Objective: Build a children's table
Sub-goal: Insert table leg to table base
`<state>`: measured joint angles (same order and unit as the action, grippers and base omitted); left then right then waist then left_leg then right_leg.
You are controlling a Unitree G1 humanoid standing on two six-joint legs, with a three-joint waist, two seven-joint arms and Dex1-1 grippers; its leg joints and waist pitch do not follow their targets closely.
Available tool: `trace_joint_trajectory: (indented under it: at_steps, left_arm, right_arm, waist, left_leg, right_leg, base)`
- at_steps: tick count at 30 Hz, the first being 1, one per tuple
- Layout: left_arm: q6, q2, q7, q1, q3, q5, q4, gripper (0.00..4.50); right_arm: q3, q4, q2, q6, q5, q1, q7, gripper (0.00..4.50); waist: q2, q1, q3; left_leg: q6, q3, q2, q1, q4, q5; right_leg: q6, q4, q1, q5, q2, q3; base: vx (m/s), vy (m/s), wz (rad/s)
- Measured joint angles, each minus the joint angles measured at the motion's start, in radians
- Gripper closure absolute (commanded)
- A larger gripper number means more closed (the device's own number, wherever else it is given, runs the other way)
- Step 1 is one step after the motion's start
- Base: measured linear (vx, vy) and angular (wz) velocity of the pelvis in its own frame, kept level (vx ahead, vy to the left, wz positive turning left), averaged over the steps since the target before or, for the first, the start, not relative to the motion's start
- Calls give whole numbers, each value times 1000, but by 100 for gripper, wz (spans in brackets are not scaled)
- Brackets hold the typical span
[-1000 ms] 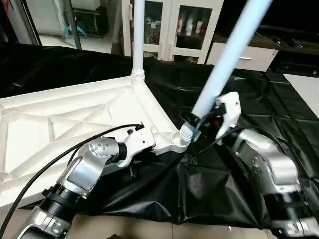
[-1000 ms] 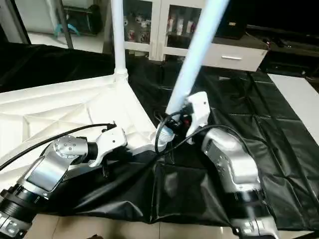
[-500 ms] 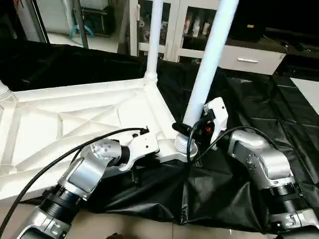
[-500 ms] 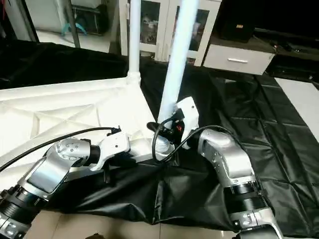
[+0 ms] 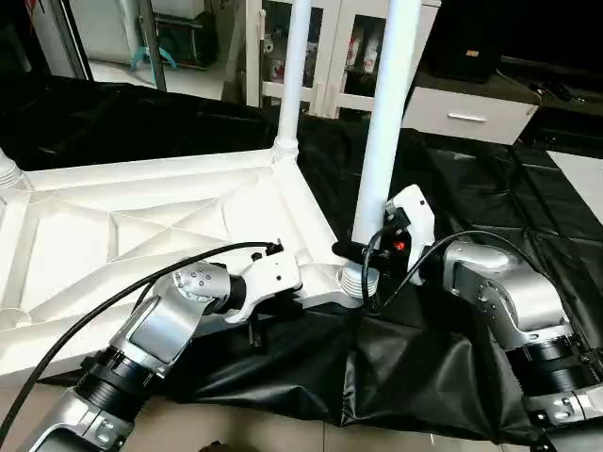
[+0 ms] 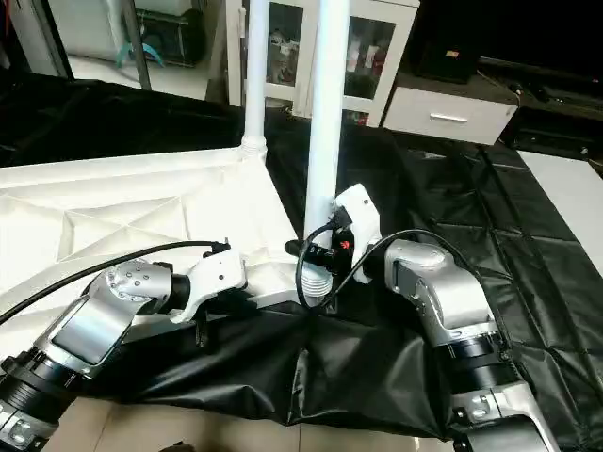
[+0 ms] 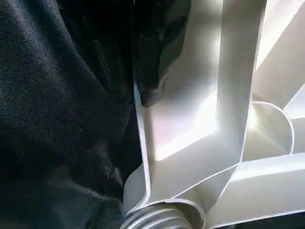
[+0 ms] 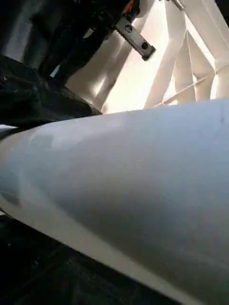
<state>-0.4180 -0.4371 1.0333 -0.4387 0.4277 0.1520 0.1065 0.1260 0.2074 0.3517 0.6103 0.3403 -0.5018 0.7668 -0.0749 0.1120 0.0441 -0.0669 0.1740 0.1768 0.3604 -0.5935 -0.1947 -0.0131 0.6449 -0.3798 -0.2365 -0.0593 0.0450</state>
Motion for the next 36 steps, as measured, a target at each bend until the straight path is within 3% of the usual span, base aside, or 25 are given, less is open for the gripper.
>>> trace_joint_trajectory:
  at_steps: [13, 26, 36]
  left_arm:
    - [2, -7, 2, 0, 2, 2, 10, 450]
    - [5, -3, 1, -2, 12, 0, 8, 450]
    - [10, -2, 6, -3, 20, -1, 8, 450]
  right_arm:
    - [-25, 119, -55, -33, -3, -39, -17, 265]
    - [-158, 80, -102, -116, 81, 104, -40, 266]
    - [-163, 14, -119, -207, 87, 198, -51, 266]
  waist:
    - [-6, -7, -3]
    - [-6, 3, -4]
    - [-4, 5, -4]
  left_leg:
    - [0, 0, 0, -7, 0, 0]
    - [0, 0, 0, -7, 4, 0]
    - [0, 0, 0, -10, 10, 0]
  right_leg:
    - [0, 0, 6, 0, 0, 0]
    - [1, -4, 7, 0, 0, 1]
    - [1, -14, 14, 0, 0, 2]
  base:
    - [0, 0, 0]
    - [0, 0, 0]
    - [0, 0, 0]
